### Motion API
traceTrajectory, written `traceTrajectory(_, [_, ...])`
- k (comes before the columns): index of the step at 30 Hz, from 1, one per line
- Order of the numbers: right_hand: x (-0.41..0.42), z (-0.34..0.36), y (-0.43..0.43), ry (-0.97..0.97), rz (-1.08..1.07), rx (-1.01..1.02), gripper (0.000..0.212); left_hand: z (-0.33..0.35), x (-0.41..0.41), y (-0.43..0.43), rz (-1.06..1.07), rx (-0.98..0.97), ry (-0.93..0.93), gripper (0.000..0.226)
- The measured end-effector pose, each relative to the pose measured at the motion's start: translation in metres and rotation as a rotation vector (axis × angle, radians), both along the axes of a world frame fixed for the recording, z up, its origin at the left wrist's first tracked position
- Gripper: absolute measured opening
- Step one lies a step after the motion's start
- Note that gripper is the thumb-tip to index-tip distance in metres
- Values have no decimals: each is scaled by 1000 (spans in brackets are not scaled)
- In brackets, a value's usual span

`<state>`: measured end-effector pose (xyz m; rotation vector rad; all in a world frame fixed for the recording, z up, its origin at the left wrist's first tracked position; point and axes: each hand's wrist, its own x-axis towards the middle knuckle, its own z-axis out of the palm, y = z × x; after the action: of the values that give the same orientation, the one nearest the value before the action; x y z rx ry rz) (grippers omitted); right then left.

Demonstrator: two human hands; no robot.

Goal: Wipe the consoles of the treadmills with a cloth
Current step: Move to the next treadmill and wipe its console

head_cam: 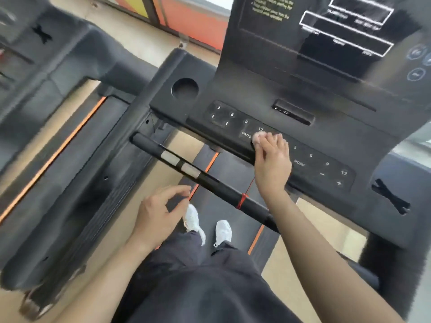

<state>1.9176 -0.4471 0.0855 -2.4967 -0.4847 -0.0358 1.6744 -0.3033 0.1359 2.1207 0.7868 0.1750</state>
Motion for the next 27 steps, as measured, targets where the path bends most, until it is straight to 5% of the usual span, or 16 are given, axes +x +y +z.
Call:
traceTrajectory(3, [-9,7,51,6,262,-11,20,6,-26,-3,123,8,-25,28])
traceTrajectory(8, [-76,53,82,541,749,166,24,17,-77,-1,320,0,-78,28])
traceTrajectory(16, [-267,102,72,784,967,155,47,21,-228,-4,553,-62,-147,34])
traceTrajectory(21, [-399,95,71,942,1106,46,18,12,-364,-35,638,-222,-222,38])
traceTrajectory(27, [-537,86,83,1025,1279,-112,17,-11,-500,-72,816,-314,-292,21])
